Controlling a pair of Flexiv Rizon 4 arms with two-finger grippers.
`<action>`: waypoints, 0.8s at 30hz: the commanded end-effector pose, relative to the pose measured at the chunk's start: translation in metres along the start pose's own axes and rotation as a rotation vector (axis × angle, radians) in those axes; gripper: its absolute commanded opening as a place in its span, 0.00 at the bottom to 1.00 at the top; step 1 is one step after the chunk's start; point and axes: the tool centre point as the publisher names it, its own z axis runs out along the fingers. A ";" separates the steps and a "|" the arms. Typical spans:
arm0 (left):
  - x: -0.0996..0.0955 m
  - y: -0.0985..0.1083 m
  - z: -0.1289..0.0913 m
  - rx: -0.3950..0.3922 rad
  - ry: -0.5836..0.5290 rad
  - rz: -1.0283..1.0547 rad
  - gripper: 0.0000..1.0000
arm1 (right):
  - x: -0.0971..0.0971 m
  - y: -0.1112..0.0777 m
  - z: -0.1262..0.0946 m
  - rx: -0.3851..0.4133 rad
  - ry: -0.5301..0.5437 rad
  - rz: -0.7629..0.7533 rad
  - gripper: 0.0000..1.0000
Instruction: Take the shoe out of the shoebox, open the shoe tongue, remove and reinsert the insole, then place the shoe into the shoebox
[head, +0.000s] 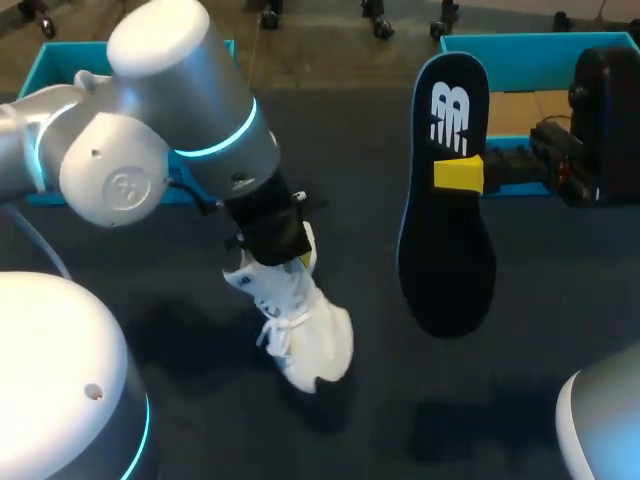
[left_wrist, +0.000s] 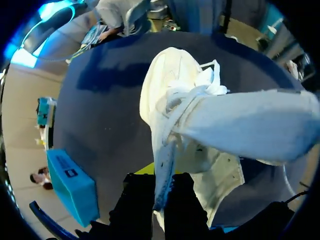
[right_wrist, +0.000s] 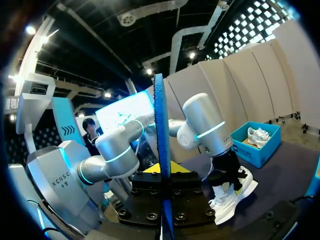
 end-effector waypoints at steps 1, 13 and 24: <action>0.000 0.003 -0.004 0.020 0.007 0.039 0.00 | 0.008 0.002 0.009 -0.004 -0.015 0.001 0.00; -0.010 -0.014 0.026 0.013 0.073 0.095 0.00 | 0.008 0.002 0.009 -0.004 -0.015 0.001 0.00; -0.011 -0.021 0.043 0.044 0.106 0.179 0.00 | 0.008 0.002 0.009 -0.004 -0.015 0.001 0.00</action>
